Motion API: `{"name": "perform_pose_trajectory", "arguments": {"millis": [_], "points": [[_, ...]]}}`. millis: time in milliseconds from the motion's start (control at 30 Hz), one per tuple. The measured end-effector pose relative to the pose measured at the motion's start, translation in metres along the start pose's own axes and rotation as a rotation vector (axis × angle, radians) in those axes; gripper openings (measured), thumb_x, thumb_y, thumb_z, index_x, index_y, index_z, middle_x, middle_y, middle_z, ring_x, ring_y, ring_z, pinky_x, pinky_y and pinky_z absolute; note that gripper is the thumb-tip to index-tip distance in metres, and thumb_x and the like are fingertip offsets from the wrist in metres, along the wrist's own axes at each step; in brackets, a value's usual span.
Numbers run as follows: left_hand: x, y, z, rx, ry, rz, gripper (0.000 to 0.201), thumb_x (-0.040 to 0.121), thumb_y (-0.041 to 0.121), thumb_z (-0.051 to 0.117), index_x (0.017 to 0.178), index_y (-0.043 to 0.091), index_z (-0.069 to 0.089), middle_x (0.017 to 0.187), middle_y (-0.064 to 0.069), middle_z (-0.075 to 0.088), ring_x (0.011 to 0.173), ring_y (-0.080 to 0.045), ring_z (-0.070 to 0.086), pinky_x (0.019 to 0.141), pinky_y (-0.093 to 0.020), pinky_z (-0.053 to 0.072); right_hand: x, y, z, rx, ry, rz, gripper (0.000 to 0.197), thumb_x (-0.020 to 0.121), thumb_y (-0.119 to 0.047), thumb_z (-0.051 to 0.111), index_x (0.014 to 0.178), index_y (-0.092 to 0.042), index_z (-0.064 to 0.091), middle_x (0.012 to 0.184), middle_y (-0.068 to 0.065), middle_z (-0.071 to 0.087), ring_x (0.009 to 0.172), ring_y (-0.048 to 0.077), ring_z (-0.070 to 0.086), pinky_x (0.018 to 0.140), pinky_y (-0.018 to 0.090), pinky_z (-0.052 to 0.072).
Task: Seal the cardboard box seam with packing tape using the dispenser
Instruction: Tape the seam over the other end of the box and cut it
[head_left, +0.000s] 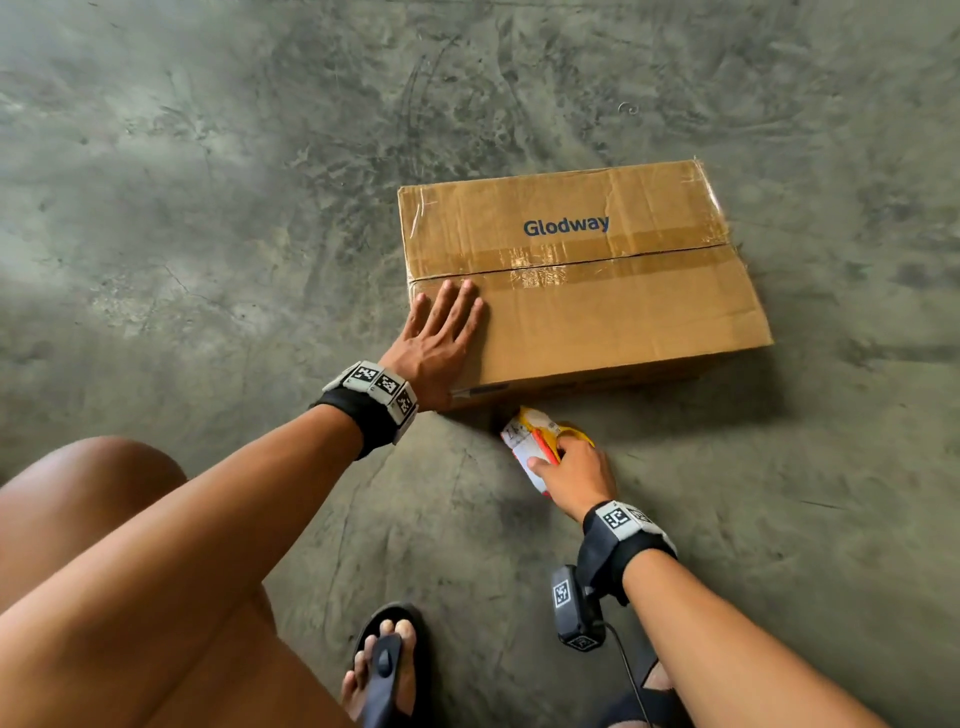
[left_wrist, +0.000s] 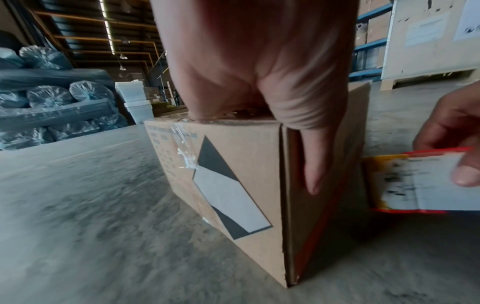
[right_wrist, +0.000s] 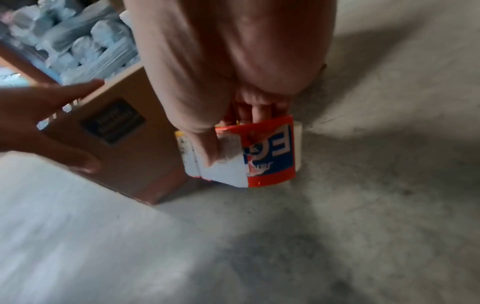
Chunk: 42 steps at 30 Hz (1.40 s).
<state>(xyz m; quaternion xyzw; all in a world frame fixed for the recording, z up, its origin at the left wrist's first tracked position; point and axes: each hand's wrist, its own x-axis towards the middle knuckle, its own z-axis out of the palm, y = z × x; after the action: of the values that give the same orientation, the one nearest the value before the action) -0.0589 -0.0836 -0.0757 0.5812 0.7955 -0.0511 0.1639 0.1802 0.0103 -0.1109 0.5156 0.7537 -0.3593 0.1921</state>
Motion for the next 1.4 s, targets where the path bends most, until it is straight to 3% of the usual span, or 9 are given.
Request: {"name": "perform_pose_trajectory", "arguments": {"millis": [67,167,233,500,833,1100,1400], "points": [[-0.002,-0.006,-0.005,0.020,-0.025,-0.022,0.130,0.074,0.050,0.075,0.156,0.011,-0.018,0.164,-0.012,-0.023,0.150,-0.036,-0.020,0.122,-0.059,0.001,0.003,0.005,0.002,-0.066,-0.001,-0.046,0.023,0.089,-0.034,0.070,0.097,-0.012,0.070,0.102,0.016,0.075,0.092,0.041,0.068,0.071,0.035,0.051],[-0.008,-0.022,-0.012,0.009,-0.065,-0.039,0.130,0.075,0.028,0.078,0.154,0.018,-0.024,0.163,-0.006,-0.028,0.150,-0.033,-0.024,0.123,-0.058,0.000,0.010,0.010,0.002,-0.181,0.032,-0.118,0.024,0.088,-0.035,0.071,0.101,-0.015,0.071,0.103,0.010,0.073,0.095,0.039,0.070,0.076,0.039,0.057],[-0.012,-0.032,-0.011,0.005,-0.057,-0.020,0.130,0.074,0.022,0.077,0.154,0.021,-0.025,0.163,-0.003,-0.027,0.150,-0.031,-0.023,0.123,-0.057,0.000,0.012,0.011,0.003,-0.243,0.057,-0.157,0.027,0.087,-0.037,0.073,0.101,-0.015,0.069,0.104,0.008,0.073,0.097,0.038,0.072,0.079,0.040,0.059],[-0.009,-0.040,-0.004,-0.033,-0.054,-0.016,0.142,0.065,0.041,0.086,0.155,0.025,-0.024,0.165,0.001,-0.025,0.151,-0.030,-0.023,0.122,-0.059,0.002,0.010,0.020,0.011,-0.331,0.079,-0.185,0.027,0.097,-0.037,0.067,0.109,-0.013,0.071,0.108,0.012,0.077,0.101,0.037,0.075,0.077,0.037,0.056],[-0.010,-0.032,0.000,-0.121,-0.055,-0.085,0.142,0.067,0.039,0.085,0.154,0.024,-0.026,0.162,0.002,-0.030,0.149,-0.030,-0.028,0.121,-0.060,-0.004,0.009,0.028,0.003,-0.363,0.060,-0.202,0.027,0.100,-0.031,0.066,0.116,-0.010,0.069,0.117,0.012,0.075,0.108,0.035,0.073,0.082,0.039,0.056],[-0.010,-0.038,-0.003,-0.123,-0.063,-0.057,0.142,0.068,0.038,0.086,0.154,0.026,-0.025,0.163,0.004,-0.029,0.149,-0.031,-0.027,0.121,-0.062,0.000,0.012,0.028,0.000,-0.348,0.062,-0.204,0.026,0.098,-0.029,0.070,0.115,-0.010,0.068,0.116,0.012,0.075,0.106,0.035,0.074,0.083,0.041,0.058],[-0.011,-0.039,-0.001,-0.103,-0.034,-0.043,0.141,0.066,0.043,0.086,0.155,0.026,-0.024,0.164,0.004,-0.027,0.150,-0.030,-0.025,0.121,-0.060,-0.001,0.015,0.027,-0.004,-0.325,0.034,-0.205,0.032,0.095,-0.037,0.072,0.113,-0.011,0.071,0.115,0.010,0.074,0.103,0.032,0.074,0.083,0.039,0.059]]}}
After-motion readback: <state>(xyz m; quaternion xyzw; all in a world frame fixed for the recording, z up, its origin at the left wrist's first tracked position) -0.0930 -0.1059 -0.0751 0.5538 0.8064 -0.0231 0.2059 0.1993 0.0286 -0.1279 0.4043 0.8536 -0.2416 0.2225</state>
